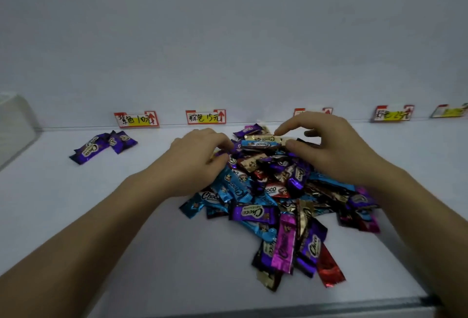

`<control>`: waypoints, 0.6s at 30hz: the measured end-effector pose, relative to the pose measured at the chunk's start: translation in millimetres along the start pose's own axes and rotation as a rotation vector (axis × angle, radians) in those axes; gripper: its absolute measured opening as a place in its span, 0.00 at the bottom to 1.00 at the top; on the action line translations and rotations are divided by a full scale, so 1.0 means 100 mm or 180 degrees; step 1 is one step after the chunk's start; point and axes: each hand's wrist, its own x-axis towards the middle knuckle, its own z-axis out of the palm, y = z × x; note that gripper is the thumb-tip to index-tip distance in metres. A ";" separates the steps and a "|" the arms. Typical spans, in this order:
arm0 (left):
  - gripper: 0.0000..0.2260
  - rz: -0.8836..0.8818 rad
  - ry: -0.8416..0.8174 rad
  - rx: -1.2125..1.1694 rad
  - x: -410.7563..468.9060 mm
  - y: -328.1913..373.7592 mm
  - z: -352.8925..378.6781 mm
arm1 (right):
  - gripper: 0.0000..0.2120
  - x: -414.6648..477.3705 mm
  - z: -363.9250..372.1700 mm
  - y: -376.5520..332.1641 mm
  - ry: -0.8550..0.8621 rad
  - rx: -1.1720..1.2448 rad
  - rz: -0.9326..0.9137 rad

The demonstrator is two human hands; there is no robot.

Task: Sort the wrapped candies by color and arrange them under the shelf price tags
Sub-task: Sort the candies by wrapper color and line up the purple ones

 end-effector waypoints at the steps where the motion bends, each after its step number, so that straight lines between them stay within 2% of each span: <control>1: 0.11 -0.0021 0.0038 -0.0091 0.01 0.01 0.02 | 0.11 -0.03 -0.01 0.04 -0.0011 -0.0013 -0.0004; 3: 0.10 -0.0097 0.0169 -0.0237 0.02 0.00 0.08 | 0.15 -0.08 -0.05 0.08 -0.0285 -0.0190 -0.0050; 7: 0.19 -0.0081 0.0117 -0.0367 -0.02 -0.05 0.19 | 0.24 -0.11 -0.17 0.09 -0.0821 -0.0301 -0.0003; 13: 0.19 0.0036 -0.0120 -0.0369 -0.06 -0.17 0.16 | 0.18 -0.14 -0.20 0.13 -0.1044 -0.0476 0.0045; 18: 0.18 0.0293 0.0009 -0.0004 -0.09 -0.20 0.12 | 0.09 -0.13 -0.20 0.15 -0.0959 -0.0555 -0.0043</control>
